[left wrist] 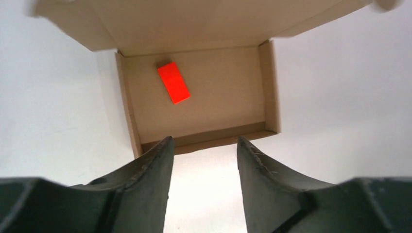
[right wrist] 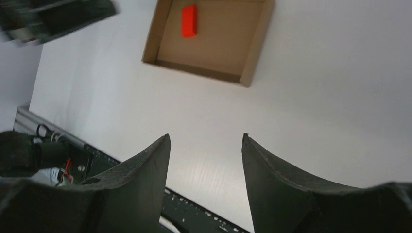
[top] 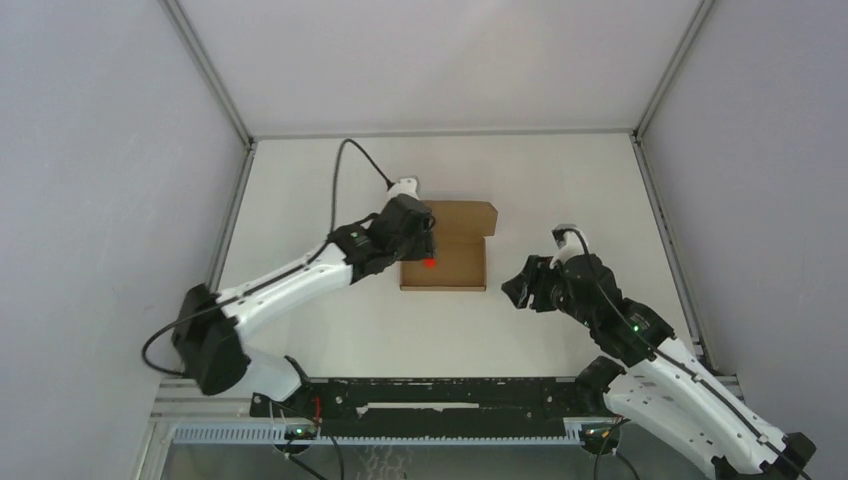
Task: Fold the paper box
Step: Place the product in the paper box, then close the paper box at the center of the board.
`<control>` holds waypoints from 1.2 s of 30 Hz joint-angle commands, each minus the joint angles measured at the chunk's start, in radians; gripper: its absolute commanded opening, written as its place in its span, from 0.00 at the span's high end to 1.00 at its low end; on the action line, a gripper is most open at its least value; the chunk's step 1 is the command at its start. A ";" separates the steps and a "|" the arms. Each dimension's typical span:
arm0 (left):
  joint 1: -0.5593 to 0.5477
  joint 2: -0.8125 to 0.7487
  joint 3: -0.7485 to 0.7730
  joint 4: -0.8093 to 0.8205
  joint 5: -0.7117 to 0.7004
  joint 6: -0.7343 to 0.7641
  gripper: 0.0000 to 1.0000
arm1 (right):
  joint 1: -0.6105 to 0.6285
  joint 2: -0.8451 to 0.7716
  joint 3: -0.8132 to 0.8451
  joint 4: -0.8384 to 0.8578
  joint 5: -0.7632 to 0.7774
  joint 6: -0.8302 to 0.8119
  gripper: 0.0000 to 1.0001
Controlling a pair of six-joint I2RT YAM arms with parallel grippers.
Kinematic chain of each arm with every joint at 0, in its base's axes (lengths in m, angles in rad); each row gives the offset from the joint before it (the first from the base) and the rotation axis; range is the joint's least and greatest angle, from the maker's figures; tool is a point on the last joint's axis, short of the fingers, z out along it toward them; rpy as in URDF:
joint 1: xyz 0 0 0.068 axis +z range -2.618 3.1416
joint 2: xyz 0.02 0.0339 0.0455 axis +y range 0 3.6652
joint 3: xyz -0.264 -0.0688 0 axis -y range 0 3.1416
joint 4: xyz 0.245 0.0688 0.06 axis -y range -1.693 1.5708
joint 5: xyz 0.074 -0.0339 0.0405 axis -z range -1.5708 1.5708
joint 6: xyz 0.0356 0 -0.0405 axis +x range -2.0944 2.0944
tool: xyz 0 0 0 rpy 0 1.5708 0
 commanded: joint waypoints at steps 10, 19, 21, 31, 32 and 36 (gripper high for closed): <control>0.256 -0.446 -0.169 -0.063 -0.016 0.069 0.39 | -0.552 0.176 0.018 0.352 -0.459 -0.074 0.54; 0.323 -0.402 -0.288 0.197 0.098 0.346 0.31 | -0.483 0.341 0.023 0.588 -0.389 -0.345 0.51; 0.344 -0.375 -0.285 0.227 0.127 0.389 0.29 | -0.475 0.376 0.023 0.659 -0.400 -0.415 0.51; 0.435 -0.290 -0.188 0.232 0.260 0.567 0.27 | -0.457 0.535 0.123 0.718 -0.429 -0.589 0.56; 0.446 -0.280 -0.176 0.230 0.276 0.570 0.27 | -0.454 0.546 0.130 0.724 -0.430 -0.599 0.56; 0.475 -0.251 -0.153 0.265 0.387 0.567 0.27 | -0.428 0.597 0.173 0.705 -0.440 -0.645 0.56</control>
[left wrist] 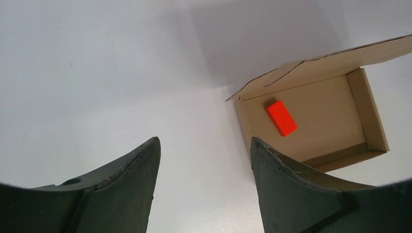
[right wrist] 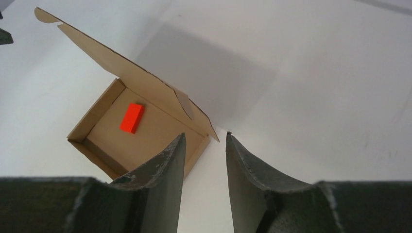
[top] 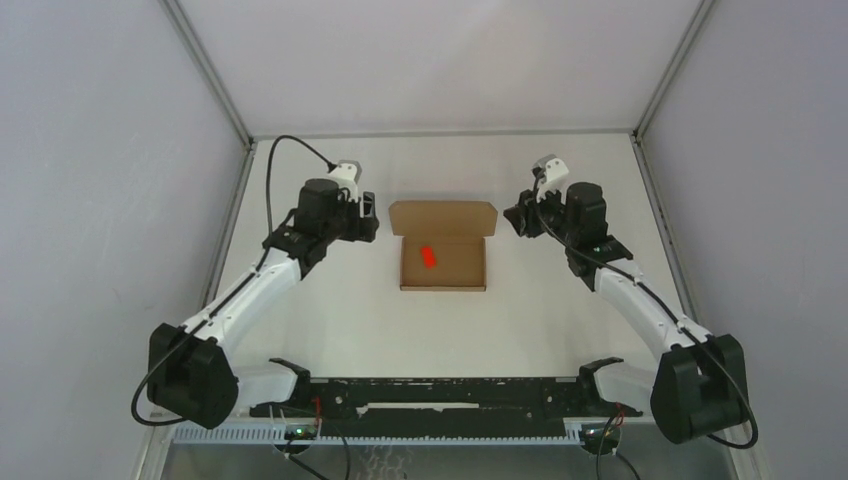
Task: Fold the paper box
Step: Close the paper box at the center of the board.
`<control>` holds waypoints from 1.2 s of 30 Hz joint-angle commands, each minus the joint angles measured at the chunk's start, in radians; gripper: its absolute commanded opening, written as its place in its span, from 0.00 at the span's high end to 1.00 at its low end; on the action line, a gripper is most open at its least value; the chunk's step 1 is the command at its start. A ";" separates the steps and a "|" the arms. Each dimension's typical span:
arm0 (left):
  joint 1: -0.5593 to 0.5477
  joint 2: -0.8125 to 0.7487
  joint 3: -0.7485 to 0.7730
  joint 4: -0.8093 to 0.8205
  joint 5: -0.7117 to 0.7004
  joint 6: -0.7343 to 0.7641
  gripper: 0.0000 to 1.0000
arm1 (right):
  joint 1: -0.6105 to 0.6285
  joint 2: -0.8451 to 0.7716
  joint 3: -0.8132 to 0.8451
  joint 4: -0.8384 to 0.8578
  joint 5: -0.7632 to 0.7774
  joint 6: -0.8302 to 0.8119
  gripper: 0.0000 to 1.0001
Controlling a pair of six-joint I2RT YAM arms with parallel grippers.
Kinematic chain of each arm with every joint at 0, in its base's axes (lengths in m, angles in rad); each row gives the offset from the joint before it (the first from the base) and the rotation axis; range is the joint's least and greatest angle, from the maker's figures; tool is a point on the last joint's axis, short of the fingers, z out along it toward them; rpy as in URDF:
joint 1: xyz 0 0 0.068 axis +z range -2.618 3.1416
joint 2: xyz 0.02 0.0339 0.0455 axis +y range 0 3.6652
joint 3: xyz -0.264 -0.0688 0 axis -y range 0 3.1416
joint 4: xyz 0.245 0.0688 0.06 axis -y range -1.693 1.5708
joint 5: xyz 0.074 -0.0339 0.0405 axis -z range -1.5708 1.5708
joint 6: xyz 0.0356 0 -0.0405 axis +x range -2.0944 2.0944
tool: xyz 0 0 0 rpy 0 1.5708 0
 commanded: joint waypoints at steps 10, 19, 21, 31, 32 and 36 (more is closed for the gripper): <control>0.040 0.122 0.151 0.053 0.207 0.131 0.24 | 0.058 0.094 0.120 -0.011 -0.059 -0.174 0.55; 0.041 0.177 0.182 0.064 0.262 0.141 0.25 | 0.088 0.168 0.164 -0.048 -0.053 -0.219 0.56; 0.041 0.184 0.186 0.065 0.268 0.142 0.25 | 0.097 0.181 0.173 -0.048 -0.045 -0.230 0.57; 0.040 0.215 0.212 0.057 0.250 0.147 0.26 | 0.107 0.219 0.198 -0.062 0.039 -0.244 0.59; 0.040 0.218 0.214 0.056 0.249 0.147 0.26 | 0.106 0.215 0.198 -0.063 0.042 -0.246 0.59; 0.041 0.226 0.224 0.055 0.238 0.167 0.27 | 0.097 0.215 0.200 -0.032 0.038 -0.247 0.60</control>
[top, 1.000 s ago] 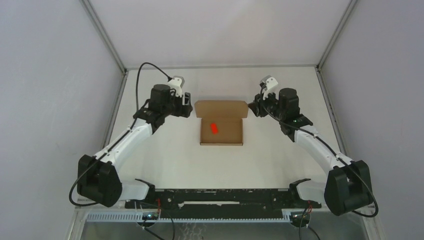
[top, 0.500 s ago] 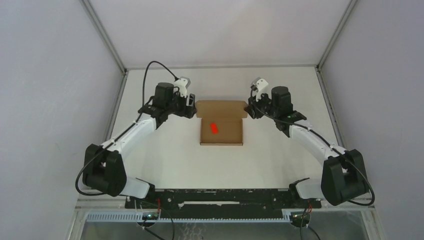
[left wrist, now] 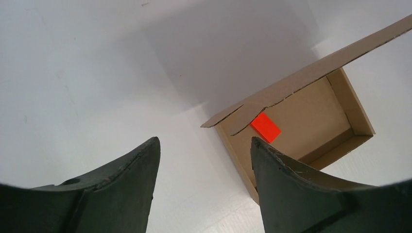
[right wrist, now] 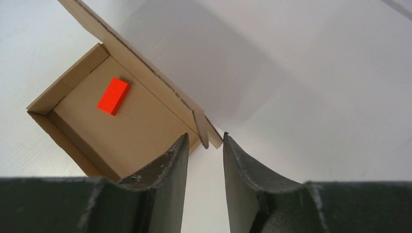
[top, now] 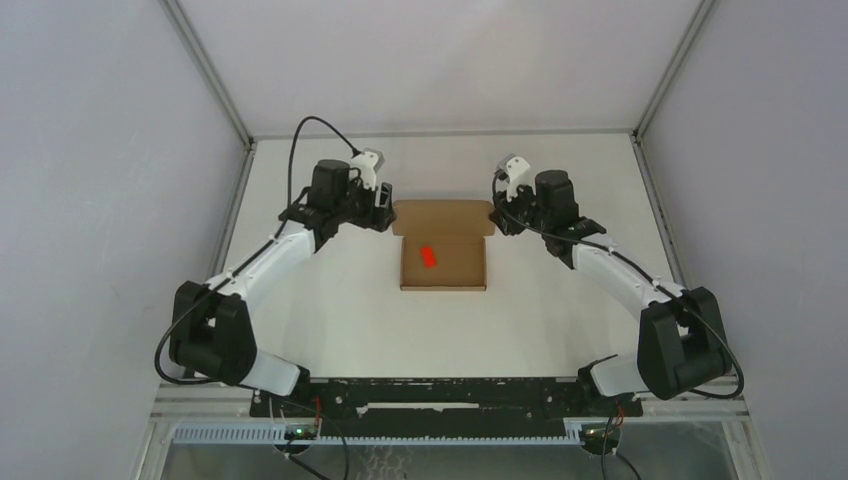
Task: Fold the paper box
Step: Close the paper box at the center of the board.
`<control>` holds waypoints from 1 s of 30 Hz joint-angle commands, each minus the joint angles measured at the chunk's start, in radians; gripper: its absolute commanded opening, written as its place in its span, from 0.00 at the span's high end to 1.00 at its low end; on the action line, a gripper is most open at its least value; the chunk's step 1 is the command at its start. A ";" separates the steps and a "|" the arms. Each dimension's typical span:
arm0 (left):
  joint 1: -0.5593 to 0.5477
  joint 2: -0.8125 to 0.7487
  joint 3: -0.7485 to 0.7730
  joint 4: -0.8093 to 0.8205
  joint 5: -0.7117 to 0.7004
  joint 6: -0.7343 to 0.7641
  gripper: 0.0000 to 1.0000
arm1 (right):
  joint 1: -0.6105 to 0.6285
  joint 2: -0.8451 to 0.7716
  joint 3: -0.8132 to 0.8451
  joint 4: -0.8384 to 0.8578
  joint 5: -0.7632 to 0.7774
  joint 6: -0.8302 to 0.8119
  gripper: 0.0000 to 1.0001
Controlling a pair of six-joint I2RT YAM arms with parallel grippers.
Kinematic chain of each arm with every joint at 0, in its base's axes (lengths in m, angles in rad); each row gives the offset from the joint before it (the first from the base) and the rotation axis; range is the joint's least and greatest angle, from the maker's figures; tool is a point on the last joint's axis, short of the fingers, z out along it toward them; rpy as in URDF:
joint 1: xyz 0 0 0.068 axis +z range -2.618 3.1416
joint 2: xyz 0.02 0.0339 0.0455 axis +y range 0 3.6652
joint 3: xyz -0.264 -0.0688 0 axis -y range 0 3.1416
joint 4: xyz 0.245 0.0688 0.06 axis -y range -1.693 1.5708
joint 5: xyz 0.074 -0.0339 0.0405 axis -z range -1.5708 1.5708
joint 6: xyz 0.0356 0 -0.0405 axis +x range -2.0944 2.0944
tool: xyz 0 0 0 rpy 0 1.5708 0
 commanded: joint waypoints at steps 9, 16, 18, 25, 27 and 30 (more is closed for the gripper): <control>0.006 0.054 0.102 0.016 -0.001 0.064 0.42 | -0.013 0.026 0.073 0.045 -0.026 -0.023 0.67; 0.006 0.059 0.102 0.021 0.032 0.076 0.51 | -0.015 0.044 0.085 0.043 -0.054 -0.027 0.71; 0.006 0.058 0.102 0.024 0.042 0.076 0.52 | -0.015 0.046 0.086 0.043 -0.059 -0.027 0.72; 0.006 0.059 0.104 0.031 0.070 0.073 0.54 | -0.015 0.058 0.103 0.000 -0.075 -0.028 0.74; 0.006 0.061 0.105 0.033 0.073 0.071 0.55 | -0.014 0.060 0.105 -0.002 -0.081 -0.031 0.74; 0.006 0.063 0.107 0.032 0.076 0.071 0.55 | -0.011 0.065 0.105 -0.003 -0.082 -0.034 0.72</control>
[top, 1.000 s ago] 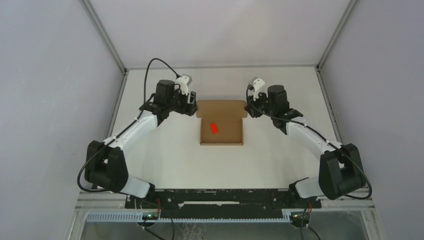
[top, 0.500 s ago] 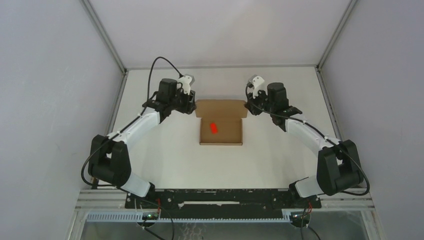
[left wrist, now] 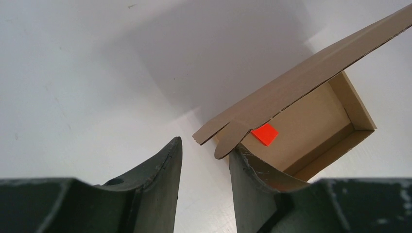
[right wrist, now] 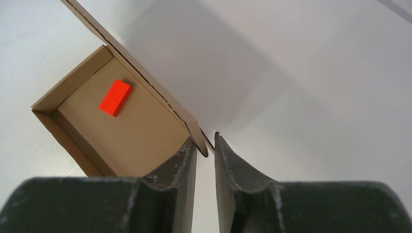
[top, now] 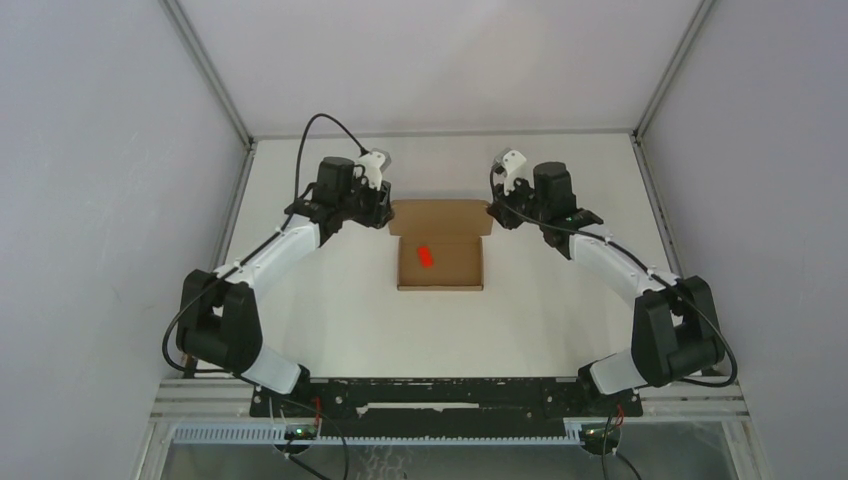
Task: Fold the paper box
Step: Close the paper box at the center of the board.
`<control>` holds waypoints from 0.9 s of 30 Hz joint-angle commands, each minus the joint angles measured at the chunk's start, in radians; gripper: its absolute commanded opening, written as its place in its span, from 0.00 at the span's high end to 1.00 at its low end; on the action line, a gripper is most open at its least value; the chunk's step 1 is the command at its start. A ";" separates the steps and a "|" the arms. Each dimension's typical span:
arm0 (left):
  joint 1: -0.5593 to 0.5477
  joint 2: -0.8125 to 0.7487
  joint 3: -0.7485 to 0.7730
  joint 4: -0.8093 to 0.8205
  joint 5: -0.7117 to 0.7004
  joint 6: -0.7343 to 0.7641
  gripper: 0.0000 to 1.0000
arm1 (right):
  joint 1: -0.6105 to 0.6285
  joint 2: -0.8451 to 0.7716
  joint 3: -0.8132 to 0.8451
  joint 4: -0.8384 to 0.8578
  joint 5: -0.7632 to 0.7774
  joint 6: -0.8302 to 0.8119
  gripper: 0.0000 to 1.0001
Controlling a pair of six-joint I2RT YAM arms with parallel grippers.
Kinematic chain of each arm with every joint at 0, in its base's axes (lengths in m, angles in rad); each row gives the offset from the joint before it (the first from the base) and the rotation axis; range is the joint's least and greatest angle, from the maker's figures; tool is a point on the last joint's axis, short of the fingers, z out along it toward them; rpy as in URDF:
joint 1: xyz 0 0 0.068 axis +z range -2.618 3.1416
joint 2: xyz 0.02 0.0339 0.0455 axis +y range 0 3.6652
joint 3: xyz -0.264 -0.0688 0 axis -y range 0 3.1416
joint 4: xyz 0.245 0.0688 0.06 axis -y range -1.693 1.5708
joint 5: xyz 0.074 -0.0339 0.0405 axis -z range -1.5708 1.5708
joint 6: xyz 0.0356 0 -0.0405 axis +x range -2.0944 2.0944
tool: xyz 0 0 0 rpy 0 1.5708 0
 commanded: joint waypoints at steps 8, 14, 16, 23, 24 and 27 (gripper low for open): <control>0.006 0.012 0.080 0.028 0.034 0.016 0.60 | 0.013 0.032 0.061 -0.004 -0.033 -0.029 0.71; 0.006 0.029 0.102 0.009 0.032 0.022 0.71 | 0.014 0.046 0.071 -0.010 -0.036 -0.031 0.75; 0.006 0.033 0.105 0.007 0.033 0.022 0.74 | 0.013 0.047 0.071 -0.006 -0.039 -0.030 0.75; 0.006 0.037 0.109 -0.004 0.044 0.026 0.77 | 0.014 0.064 0.093 -0.025 -0.048 -0.036 0.79; 0.005 0.037 0.109 -0.004 0.047 0.026 0.77 | 0.014 0.065 0.098 -0.027 -0.051 -0.036 0.81; 0.004 0.039 0.109 -0.004 0.051 0.025 0.77 | 0.015 0.069 0.104 -0.032 -0.055 -0.037 0.82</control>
